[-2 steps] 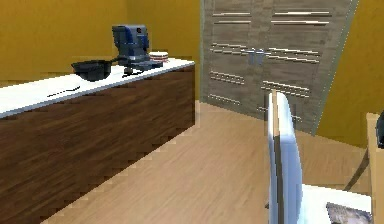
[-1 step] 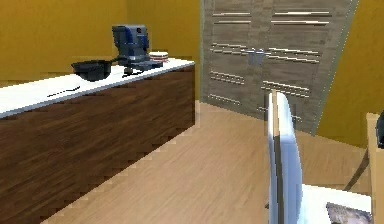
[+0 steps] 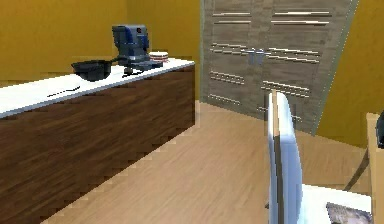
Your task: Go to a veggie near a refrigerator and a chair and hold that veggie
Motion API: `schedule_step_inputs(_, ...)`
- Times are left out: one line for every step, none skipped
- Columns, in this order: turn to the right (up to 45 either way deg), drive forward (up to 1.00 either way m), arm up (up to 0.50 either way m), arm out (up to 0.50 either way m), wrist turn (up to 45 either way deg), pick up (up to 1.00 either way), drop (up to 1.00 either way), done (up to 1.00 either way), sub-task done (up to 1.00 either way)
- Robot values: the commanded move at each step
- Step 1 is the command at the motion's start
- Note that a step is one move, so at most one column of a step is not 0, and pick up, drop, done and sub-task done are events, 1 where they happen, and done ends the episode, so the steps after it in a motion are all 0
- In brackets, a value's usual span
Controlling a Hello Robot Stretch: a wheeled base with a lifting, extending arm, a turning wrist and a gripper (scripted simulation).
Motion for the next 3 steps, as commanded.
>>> schedule_step_inputs(0.0,0.00,0.00,0.00,45.0,0.00,0.00,0.00,0.00)
schedule_step_inputs(0.0,0.00,0.00,0.00,36.0,0.00,0.00,0.00,0.00)
schedule_step_inputs(0.0,0.00,-0.28,0.00,0.0,0.00,0.00,0.00,0.00)
